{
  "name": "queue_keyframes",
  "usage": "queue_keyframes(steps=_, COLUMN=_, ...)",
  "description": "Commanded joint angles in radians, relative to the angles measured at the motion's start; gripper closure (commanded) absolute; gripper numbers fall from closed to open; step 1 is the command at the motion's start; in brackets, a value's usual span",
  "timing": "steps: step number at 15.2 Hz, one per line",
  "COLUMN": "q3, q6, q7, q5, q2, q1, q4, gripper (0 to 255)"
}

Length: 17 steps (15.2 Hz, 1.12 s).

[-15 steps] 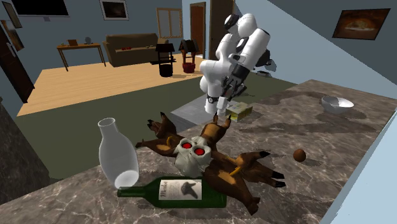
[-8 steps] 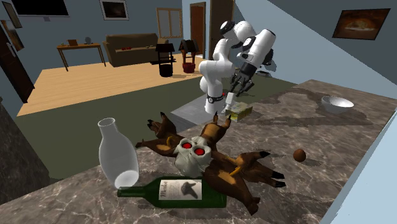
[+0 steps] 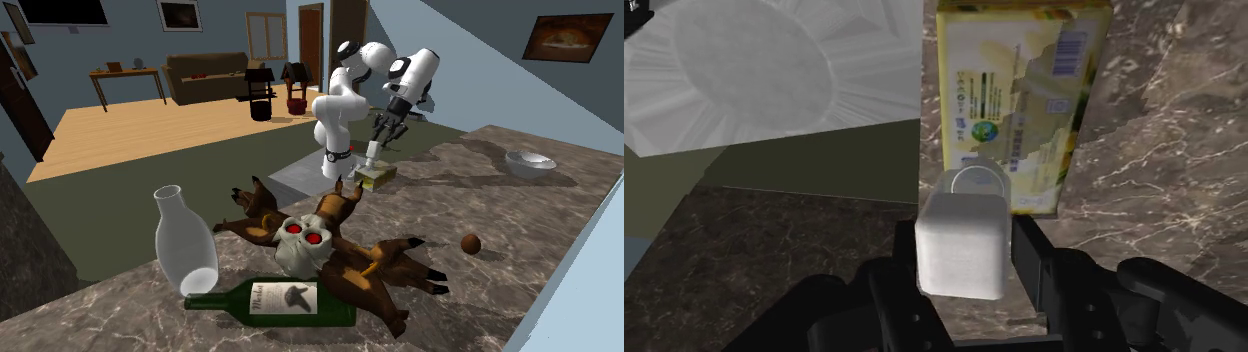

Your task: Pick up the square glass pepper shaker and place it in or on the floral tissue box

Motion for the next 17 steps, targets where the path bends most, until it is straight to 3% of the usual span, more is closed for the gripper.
queue_keyframes(steps=1, q3=0.023, q6=0.014, q7=0.016, q5=0.019, q2=0.001, q1=0.015, q4=-0.02, gripper=255)
queue_keyframes(steps=5, q3=0.076, q6=0.07, q7=0.041, q5=0.059, q2=0.025, q1=0.024, q4=-0.06, gripper=255)
queue_keyframes(steps=13, q3=0.075, q6=0.071, q7=0.042, q5=0.057, q2=0.026, q1=0.025, q4=-0.06, gripper=255)
queue_keyframes(steps=14, q3=0.074, q6=0.07, q7=0.041, q5=0.057, q2=0.024, q1=0.027, q4=-0.062, gripper=0)
queue_keyframes(steps=17, q3=0.072, q6=0.07, q7=0.04, q5=0.055, q2=0.026, q1=0.022, q4=-0.058, gripper=0)
